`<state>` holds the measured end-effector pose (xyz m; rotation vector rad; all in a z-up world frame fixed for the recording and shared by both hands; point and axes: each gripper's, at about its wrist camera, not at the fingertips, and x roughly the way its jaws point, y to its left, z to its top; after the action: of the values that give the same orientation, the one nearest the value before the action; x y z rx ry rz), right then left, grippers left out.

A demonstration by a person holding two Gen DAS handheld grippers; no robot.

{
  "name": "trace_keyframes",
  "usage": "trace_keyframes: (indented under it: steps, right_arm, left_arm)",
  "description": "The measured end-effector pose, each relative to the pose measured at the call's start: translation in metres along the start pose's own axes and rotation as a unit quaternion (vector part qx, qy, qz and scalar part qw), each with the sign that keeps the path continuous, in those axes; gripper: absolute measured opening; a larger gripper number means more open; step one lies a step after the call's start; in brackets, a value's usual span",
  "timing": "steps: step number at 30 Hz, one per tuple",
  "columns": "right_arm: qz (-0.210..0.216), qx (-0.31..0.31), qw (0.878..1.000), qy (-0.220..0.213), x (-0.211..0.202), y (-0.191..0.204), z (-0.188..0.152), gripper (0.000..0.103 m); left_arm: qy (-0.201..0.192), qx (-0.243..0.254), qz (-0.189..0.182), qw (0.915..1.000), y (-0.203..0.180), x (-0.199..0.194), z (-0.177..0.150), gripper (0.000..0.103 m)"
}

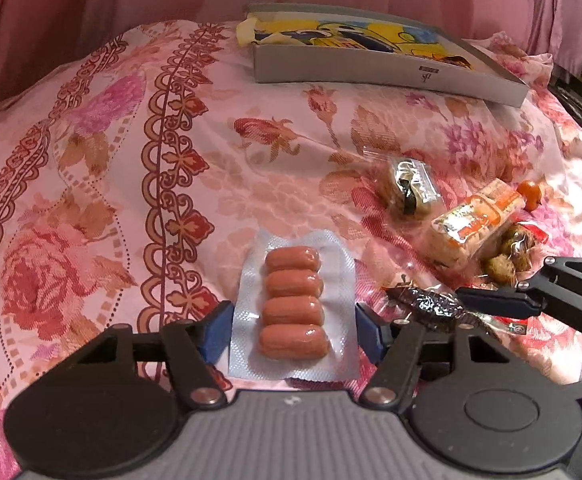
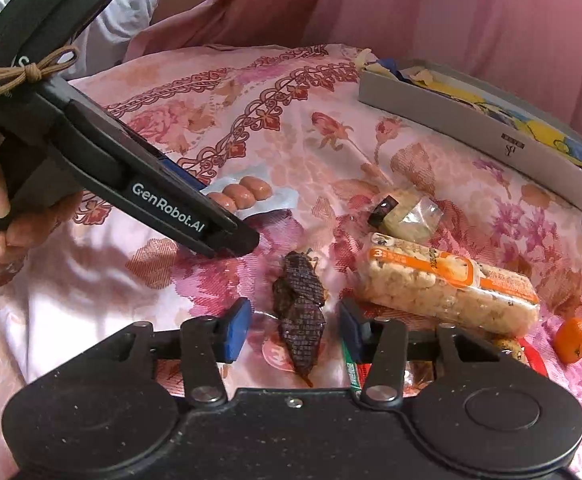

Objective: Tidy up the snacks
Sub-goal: 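Grasp the sausage pack with left tool while right tool grasps dark dried-meat bag, then carry sausage pack and dried-meat bag over the grey tray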

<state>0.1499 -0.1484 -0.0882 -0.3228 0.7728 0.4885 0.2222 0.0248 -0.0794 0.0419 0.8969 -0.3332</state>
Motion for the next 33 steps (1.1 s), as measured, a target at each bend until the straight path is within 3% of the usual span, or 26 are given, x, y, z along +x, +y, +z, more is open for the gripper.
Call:
trace_keyframes:
  steps: [9, 21, 33]
  right_arm:
    - [-0.033, -0.036, 0.999, -0.009, -0.015, 0.016, -0.006, 0.048]
    - [-0.09, -0.096, 0.991, -0.031, -0.048, 0.035, -0.019, 0.048]
    - [-0.131, -0.086, 0.985, -0.066, -0.071, 0.022, -0.017, 0.048]
  left_arm:
    - [-0.007, -0.017, 0.015, 0.9997, -0.006, -0.015, -0.006, 0.063]
    - [0.009, -0.067, 0.003, 0.9977, -0.016, -0.043, -0.027, 0.057]
    - [-0.034, -0.081, -0.017, 0.996, -0.036, -0.064, -0.048, 0.057]
